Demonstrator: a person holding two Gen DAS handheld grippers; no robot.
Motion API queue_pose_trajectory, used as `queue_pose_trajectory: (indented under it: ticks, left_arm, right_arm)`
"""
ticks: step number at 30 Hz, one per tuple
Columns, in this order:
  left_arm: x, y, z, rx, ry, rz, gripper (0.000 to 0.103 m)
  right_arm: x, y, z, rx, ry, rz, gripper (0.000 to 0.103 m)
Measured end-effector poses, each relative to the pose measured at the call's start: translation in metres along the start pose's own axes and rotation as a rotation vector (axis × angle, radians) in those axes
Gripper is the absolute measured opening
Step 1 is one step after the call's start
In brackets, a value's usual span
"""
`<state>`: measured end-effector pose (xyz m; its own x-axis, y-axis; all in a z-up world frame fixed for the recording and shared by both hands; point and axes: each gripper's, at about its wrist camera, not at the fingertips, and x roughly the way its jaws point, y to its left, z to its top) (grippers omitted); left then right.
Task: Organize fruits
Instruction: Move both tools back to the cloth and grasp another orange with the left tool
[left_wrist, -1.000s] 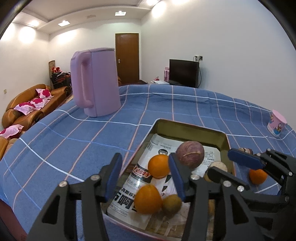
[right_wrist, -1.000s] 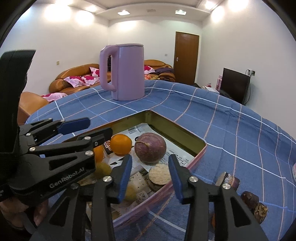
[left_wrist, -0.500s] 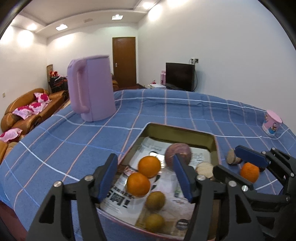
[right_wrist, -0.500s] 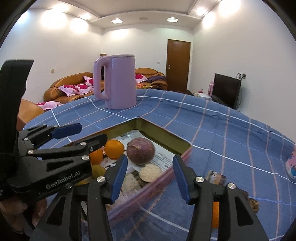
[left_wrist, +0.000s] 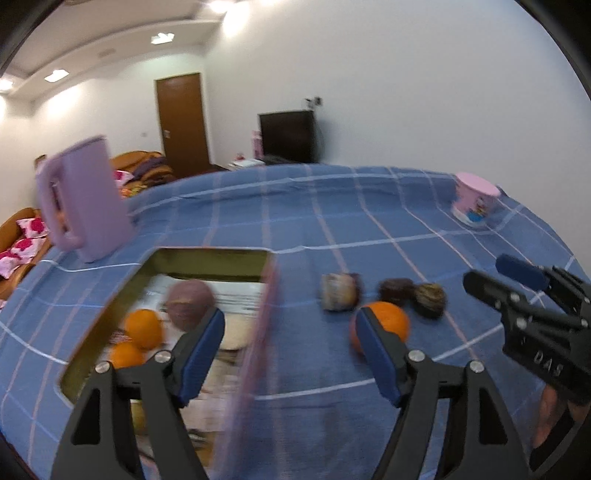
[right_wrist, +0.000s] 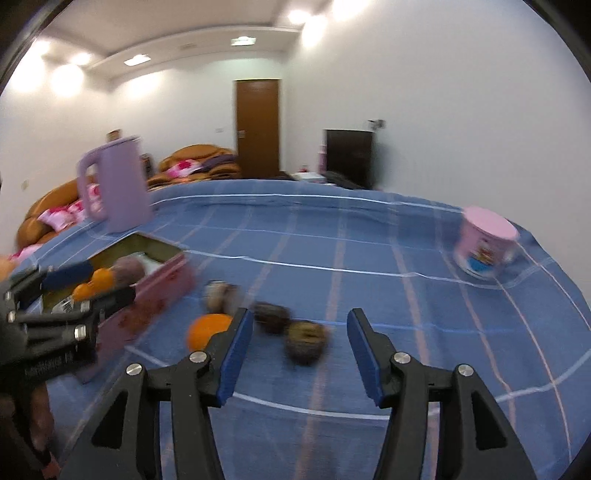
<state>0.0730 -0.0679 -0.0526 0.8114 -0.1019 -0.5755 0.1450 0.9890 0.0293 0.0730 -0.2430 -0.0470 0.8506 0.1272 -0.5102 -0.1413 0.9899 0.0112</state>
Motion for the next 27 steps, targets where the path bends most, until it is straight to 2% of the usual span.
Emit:
queue_pose_trajectory:
  ticks: [5, 10, 17, 22, 24, 27]
  left_arm:
    - [0.015, -0.025, 0.002, 0.036, 0.051, -0.055, 0.076]
    - [0.037, -0.033, 0.004, 0.034, 0.128, -0.096, 0.077]
    - [0.043, -0.043, 0.005, 0.054, 0.155, -0.144, 0.075]
    - [0.045, -0.05, 0.005, 0.061, 0.172, -0.208, 0.058]
    - [0.044, -0.053, 0.005, 0.067, 0.172, -0.236, 0.045]
    - [0.043, -0.054, 0.004, 0.078, 0.167, -0.239, 0.044]
  right_arm:
    - [-0.003, -0.014, -0.001, 0.04, -0.007, -0.013, 0.059]
    - [-0.002, -0.019, 0.0, 0.046, -0.004, -0.012, 0.059]
    - [0.009, -0.02, 0.002, 0.043, 0.037, -0.011, 0.06]
    - [0.015, -0.021, 0.003, 0.047, 0.05, -0.017, 0.06]
    - [0.016, -0.024, 0.003, 0.059, 0.056, -0.015, 0.06]
    - [0.02, -0.026, 0.003, 0.069, 0.071, -0.014, 0.06]
